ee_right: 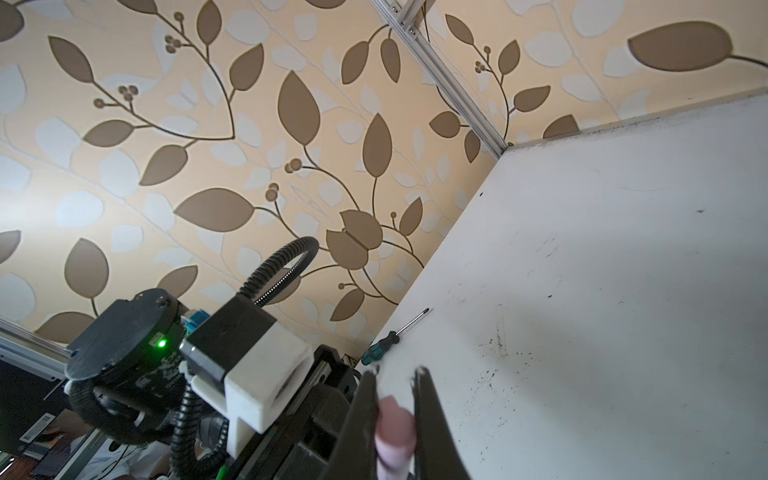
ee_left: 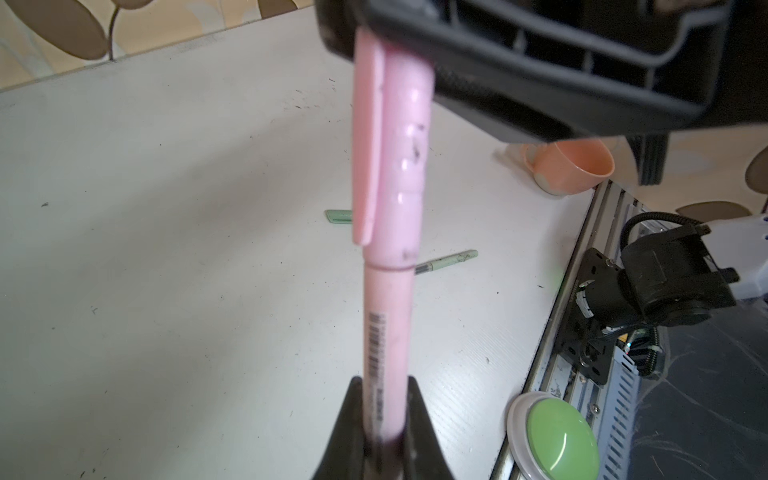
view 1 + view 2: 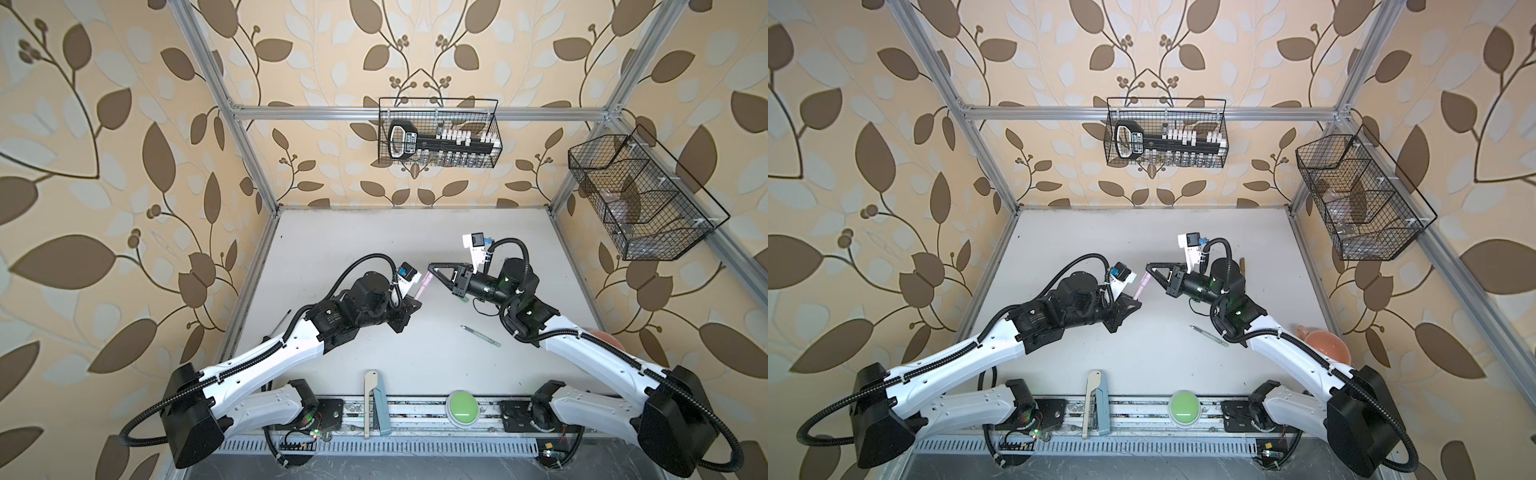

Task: Insert the pens into the pen caps
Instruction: 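Grip the capped pink pen with the right gripper while the left gripper holds it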

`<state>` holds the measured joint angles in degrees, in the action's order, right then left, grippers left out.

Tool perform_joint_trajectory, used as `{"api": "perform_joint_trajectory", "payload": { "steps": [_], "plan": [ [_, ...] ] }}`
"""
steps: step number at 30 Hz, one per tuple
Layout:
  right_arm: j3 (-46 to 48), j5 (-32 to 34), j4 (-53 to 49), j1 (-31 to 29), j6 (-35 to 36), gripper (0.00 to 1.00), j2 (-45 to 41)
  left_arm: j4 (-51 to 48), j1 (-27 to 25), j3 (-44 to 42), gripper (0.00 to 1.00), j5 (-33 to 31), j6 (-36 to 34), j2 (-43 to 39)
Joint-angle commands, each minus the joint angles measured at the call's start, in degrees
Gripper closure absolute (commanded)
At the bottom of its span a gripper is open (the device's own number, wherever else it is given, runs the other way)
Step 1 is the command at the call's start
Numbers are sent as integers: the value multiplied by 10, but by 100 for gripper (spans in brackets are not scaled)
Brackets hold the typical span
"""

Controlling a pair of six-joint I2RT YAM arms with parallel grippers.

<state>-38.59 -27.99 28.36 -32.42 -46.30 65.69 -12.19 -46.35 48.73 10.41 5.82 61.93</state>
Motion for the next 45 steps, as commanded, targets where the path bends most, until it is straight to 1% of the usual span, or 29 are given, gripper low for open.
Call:
{"api": "perform_joint_trajectory", "payload": {
  "steps": [1, 3, 4, 6, 7, 8, 10, 11, 13, 14, 17, 21, 25, 29, 31, 38, 43, 45],
  "plan": [
    [46, -97, -115, -37, -10, 100, 25, 247, 37, 76, 100, -47, 19, -28],
    [33, -97, -137, -31, 0, 98, 22, 236, 37, 80, 100, -39, 21, -24],
    [20, -97, -154, -23, 10, 86, 15, 228, 37, 79, 100, -32, 25, -21],
    [-9, -97, -191, -1, 31, 77, -6, 210, 37, 70, 100, -29, 40, -11],
    [-24, -94, -209, 13, 39, 68, -19, 203, 37, 60, 100, -23, 51, -6],
    [-39, -93, -219, 26, 48, 63, -36, 197, 37, 47, 100, -22, 68, 0],
    [-60, -83, -239, 43, 68, 57, -65, 185, 37, 22, 100, -21, 90, 5],
    [-68, -74, -250, 45, 85, 56, -78, 174, 37, 13, 100, -31, 104, 4],
    [-73, -53, -262, 36, 114, 54, -94, 148, 37, -1, 100, -50, 136, -4],
    [-71, -41, -261, 27, 125, 53, -97, 156, 37, -14, 100, -47, 153, -11],
    [-68, -22, -240, -1, 132, 52, -89, 202, 34, -49, 100, -12, 191, -25],
    [-73, -5, -215, -25, 134, 52, -65, 206, 17, -51, 100, 5, 201, -23],
    [-75, -8, -168, -29, 119, 52, -31, 207, 8, -46, 100, 22, 204, -19],
    [-88, -10, -144, -30, 112, 51, -2, 210, 1, -48, 100, 27, 206, -16],
    [-94, -22, -130, -31, 112, 55, 8, 208, -1, -48, 100, 28, 207, -12],
    [-121, -31, -122, -31, 111, 57, 45, 214, -6, -57, 100, 25, 211, -6],
    [-132, -45, -114, -32, 102, 67, 65, 215, -8, -63, 100, 20, 211, -11],
    [-134, -45, -119, -32, 100, 73, 67, 212, -8, -63, 100, 15, 209, -14]
  ]
}}
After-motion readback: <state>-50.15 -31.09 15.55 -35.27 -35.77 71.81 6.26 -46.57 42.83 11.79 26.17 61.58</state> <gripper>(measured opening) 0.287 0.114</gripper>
